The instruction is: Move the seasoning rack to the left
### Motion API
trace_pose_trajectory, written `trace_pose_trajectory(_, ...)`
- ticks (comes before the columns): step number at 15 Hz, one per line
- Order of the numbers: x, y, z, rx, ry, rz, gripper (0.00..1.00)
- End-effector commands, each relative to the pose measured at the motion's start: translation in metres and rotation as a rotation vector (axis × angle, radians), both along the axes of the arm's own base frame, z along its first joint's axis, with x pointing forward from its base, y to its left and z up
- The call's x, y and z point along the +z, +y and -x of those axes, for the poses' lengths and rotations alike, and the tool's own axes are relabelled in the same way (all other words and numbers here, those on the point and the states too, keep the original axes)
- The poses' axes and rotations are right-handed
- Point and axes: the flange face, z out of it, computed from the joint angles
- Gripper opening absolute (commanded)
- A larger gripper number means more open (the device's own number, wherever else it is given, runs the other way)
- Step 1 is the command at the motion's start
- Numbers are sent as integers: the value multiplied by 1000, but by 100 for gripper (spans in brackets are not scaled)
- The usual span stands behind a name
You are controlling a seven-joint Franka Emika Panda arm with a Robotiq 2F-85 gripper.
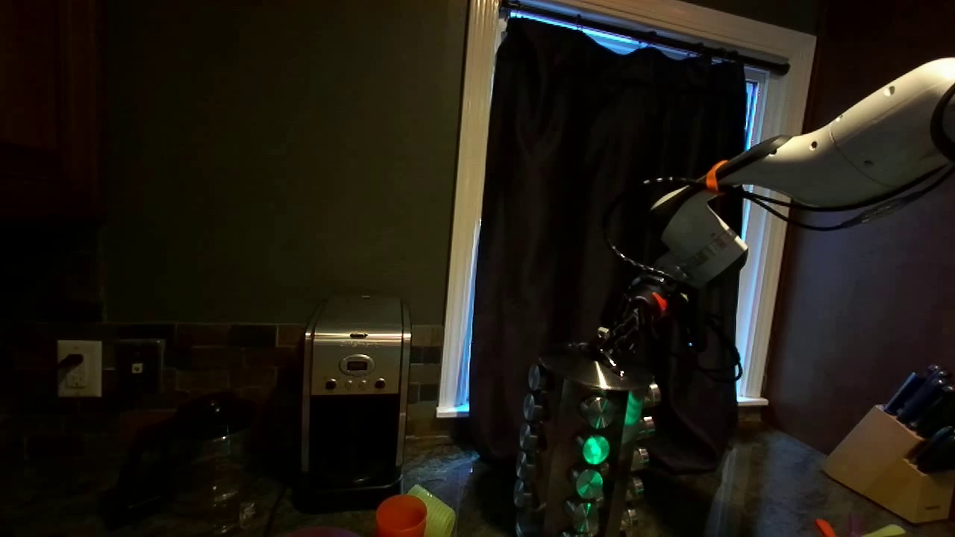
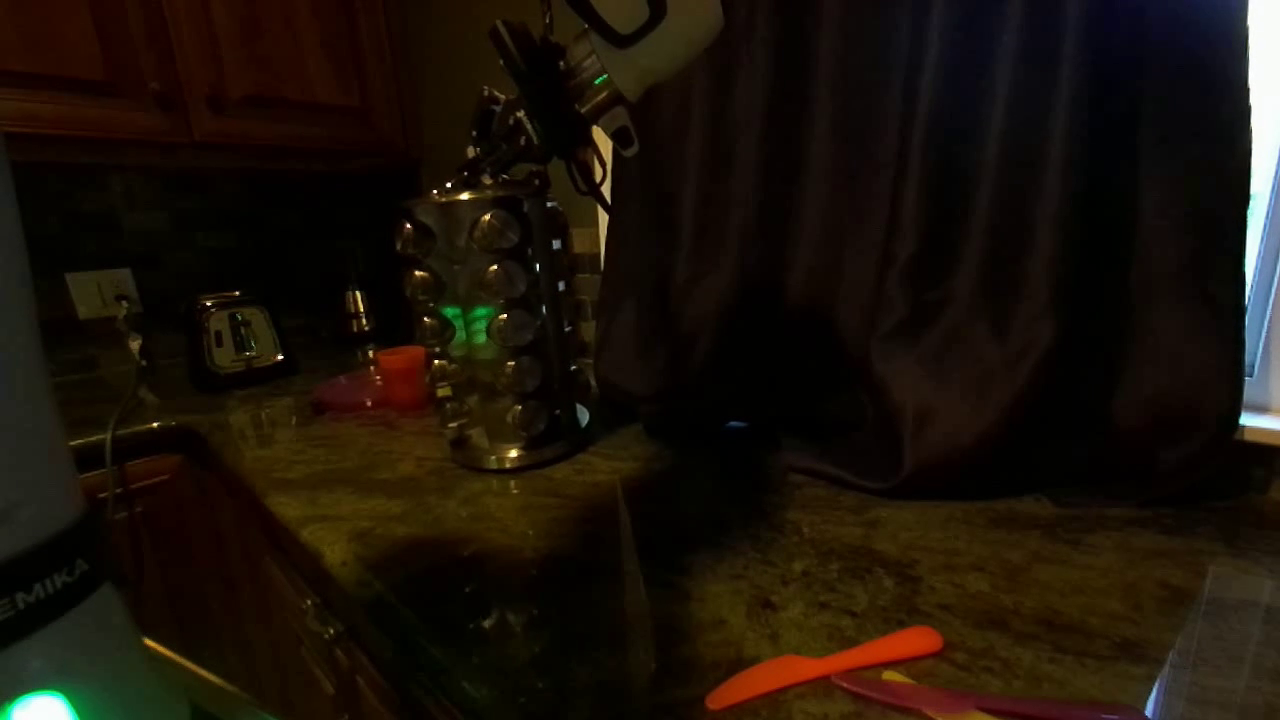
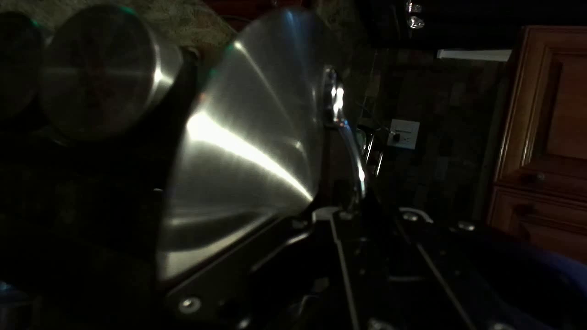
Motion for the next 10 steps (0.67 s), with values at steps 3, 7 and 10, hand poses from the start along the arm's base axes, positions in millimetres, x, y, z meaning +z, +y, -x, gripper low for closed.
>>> trace_pose_trajectory(3, 0, 7, 1, 14, 4, -2, 3)
trace_pose_trajectory(7, -2, 6, 0, 14, 9, 1, 12)
trace_pose_trajectory(10, -2, 6, 0, 13, 9, 1, 12)
